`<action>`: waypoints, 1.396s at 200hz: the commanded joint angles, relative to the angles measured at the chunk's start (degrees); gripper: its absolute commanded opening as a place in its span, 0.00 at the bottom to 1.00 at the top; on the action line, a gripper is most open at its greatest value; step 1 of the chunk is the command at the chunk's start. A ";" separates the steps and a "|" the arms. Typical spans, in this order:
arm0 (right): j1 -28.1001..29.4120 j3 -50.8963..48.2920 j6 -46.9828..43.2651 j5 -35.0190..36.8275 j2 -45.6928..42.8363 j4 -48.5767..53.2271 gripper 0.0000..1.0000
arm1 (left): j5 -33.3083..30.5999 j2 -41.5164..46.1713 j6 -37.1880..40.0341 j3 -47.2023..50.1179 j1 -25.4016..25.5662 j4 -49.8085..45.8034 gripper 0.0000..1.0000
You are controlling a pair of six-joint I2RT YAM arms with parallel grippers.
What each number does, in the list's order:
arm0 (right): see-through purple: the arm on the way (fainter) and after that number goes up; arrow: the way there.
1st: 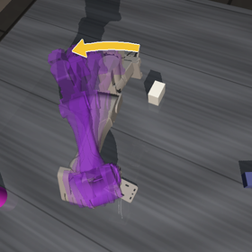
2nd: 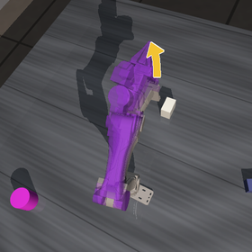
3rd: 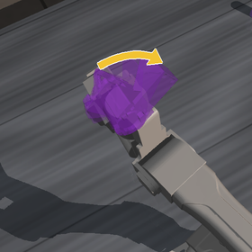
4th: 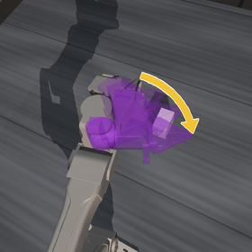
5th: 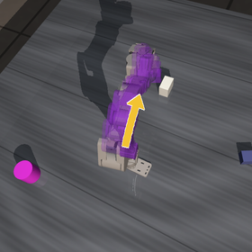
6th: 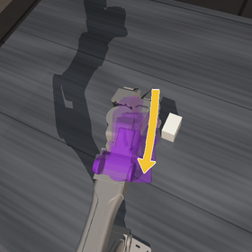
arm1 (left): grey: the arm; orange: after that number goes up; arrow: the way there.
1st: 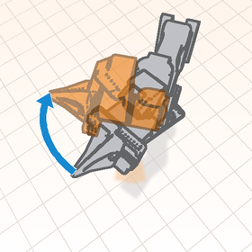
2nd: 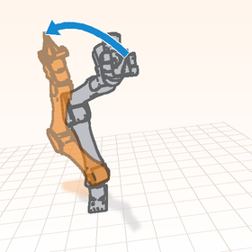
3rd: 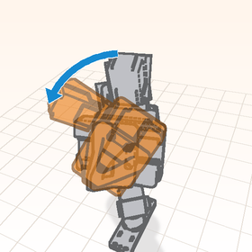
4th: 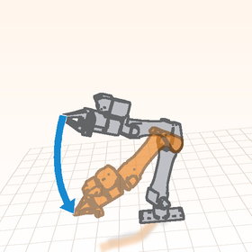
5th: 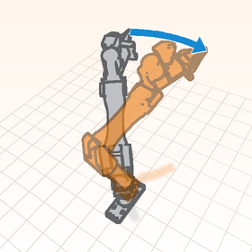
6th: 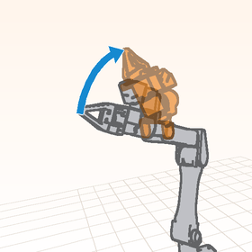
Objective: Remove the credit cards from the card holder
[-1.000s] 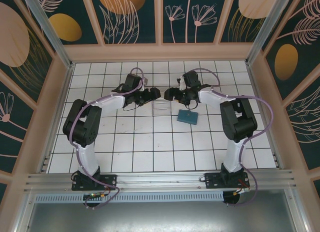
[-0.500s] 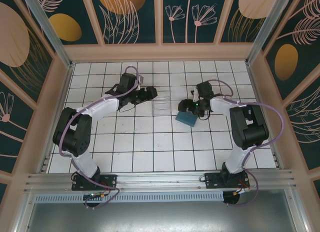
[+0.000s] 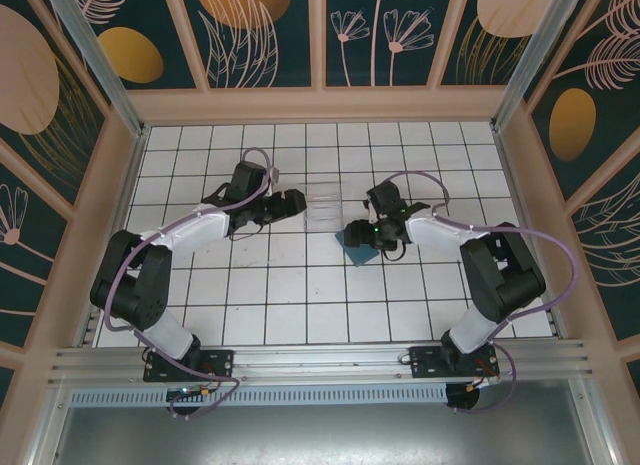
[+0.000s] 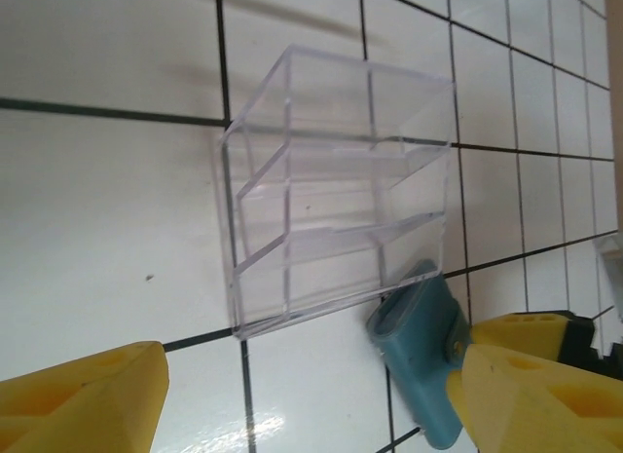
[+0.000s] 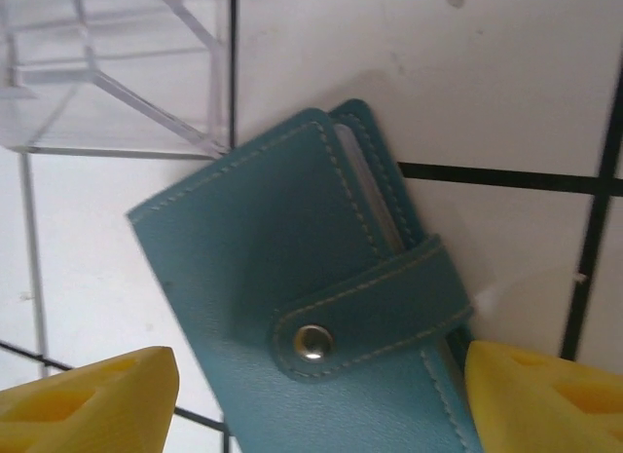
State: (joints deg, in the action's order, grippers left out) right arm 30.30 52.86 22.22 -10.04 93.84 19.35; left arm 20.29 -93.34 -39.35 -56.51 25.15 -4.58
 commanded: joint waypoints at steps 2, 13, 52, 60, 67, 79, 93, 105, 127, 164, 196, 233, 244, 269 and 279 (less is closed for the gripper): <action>2.01 4.14 0.36 10.65 2.67 5.48 0.74 | -0.95 0.97 0.85 2.10 0.25 -0.31 0.79; 2.62 5.15 -0.30 11.85 4.15 6.19 0.73 | -1.17 1.06 1.07 2.12 0.25 -0.56 0.79; 3.45 5.74 -1.58 11.16 5.69 5.24 0.64 | -1.56 0.97 1.39 1.50 0.25 -0.78 0.79; 3.45 5.51 -1.90 10.04 5.90 4.84 0.63 | -1.57 0.97 1.38 1.49 0.25 -0.86 0.79; 3.61 5.29 -1.96 9.33 5.96 4.73 0.60 | -1.53 0.97 1.28 1.49 0.22 -0.79 0.79; 3.74 5.06 -1.89 9.14 5.84 4.86 0.57 | -1.49 1.16 1.21 1.57 0.25 -0.94 0.79; 4.24 4.84 -1.45 9.27 5.45 5.65 0.53 | -1.46 1.40 1.15 1.71 0.25 -1.42 0.79; 4.98 4.64 -0.68 9.39 4.88 6.56 0.51 | -1.63 1.82 1.04 2.06 0.22 -1.88 0.79; 7.13 4.29 2.38 9.84 3.51 8.17 0.50 | -1.23 2.70 0.53 3.30 0.33 -2.28 0.79; 12.76 4.16 11.12 9.96 2.05 10.50 0.52 | -1.83 5.33 0.40 7.36 0.46 -3.22 0.79; 19.34 4.61 19.20 8.67 2.45 9.48 0.55 | -2.19 7.77 1.10 11.11 0.51 -4.27 0.79; 23.75 5.20 26.35 8.02 3.01 9.13 0.69 | -1.98 9.76 1.43 14.20 0.49 -6.58 0.79; 24.48 4.75 27.39 7.40 2.25 8.35 0.70 | -1.62 10.71 0.98 15.36 0.52 -6.55 0.79; 25.58 1.84 28.25 3.21 -0.11 4.13 0.72 | -0.41 12.79 0.12 17.32 0.47 -6.44 0.79; 25.79 0.77 28.08 0.76 -0.88 2.32 0.73 | -0.35 13.30 0.14 17.66 0.46 -6.80 0.79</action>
State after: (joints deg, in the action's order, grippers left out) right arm 55.20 56.29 47.22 -4.56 96.82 25.28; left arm 19.05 -82.32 -39.03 -40.05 25.21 -9.69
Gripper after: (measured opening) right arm 0.724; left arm 0.791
